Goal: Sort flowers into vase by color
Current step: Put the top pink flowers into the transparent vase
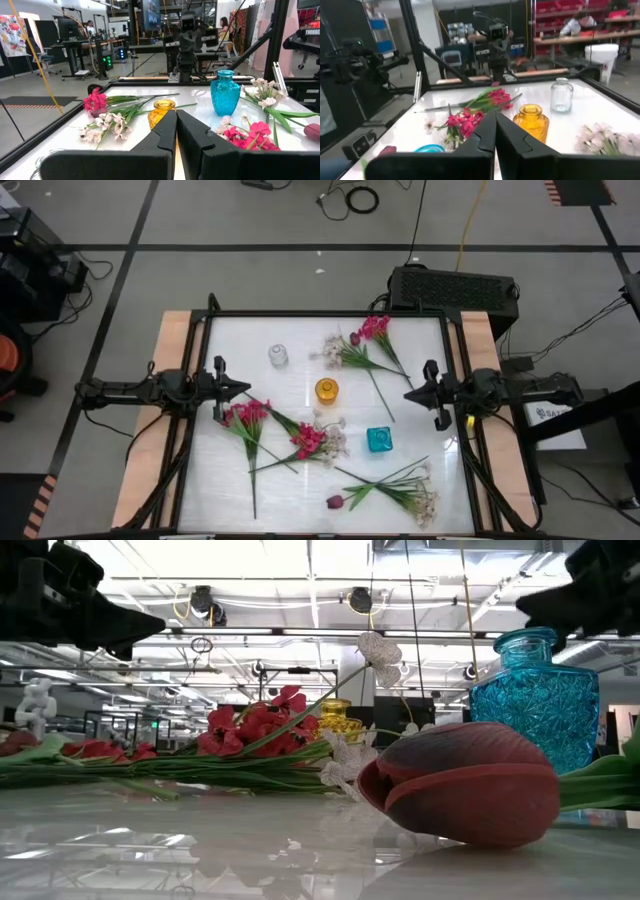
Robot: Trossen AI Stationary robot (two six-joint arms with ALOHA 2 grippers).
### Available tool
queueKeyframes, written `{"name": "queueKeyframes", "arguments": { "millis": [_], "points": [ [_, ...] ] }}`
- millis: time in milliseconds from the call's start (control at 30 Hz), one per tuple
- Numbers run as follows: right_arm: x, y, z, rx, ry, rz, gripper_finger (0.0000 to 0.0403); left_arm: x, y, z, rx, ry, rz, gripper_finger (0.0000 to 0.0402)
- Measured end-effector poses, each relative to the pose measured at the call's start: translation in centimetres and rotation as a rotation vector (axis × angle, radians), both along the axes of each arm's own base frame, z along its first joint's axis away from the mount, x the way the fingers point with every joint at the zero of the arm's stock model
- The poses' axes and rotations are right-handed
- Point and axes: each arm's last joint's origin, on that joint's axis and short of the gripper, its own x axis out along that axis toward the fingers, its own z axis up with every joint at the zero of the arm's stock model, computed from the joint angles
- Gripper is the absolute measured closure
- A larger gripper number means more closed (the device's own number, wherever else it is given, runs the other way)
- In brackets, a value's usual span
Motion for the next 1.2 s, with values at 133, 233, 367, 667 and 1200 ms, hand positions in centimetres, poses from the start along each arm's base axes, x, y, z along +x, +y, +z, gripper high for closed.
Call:
{"name": "queueKeyframes", "arguments": {
  "millis": [133, 233, 367, 667, 1200],
  "points": [
    [0.1, -0.1, 4.0, -0.003, 0.046, -0.038, 0.0403, 0.0, 0.0, 0.0, 0.0, 0.0, 0.0, 0.0381],
    [0.4, -0.1, 8.2, -0.004, 0.036, -0.055, 0.0403, 0.0, 0.0, 0.0, 0.0, 0.0, 0.0, 0.0381],
    [0.9, -0.1, 14.5, -0.023, 0.031, -0.064, 0.0403, 0.0, 0.0, 0.0, 0.0, 0.0, 0.0, 0.0381],
    [2.1, -0.2, 26.4, -0.11, -0.048, -0.142, 0.0403, 0.0, 0.0, 0.0, 0.0, 0.001, 0.0, 0.0381],
    [8.1, 0.9, 24.4, -0.092, 0.221, -0.095, 0.0403, 0.0, 0.0, 0.0, 0.0, 0.0, 0.0, 0.0381]
  ]
}}
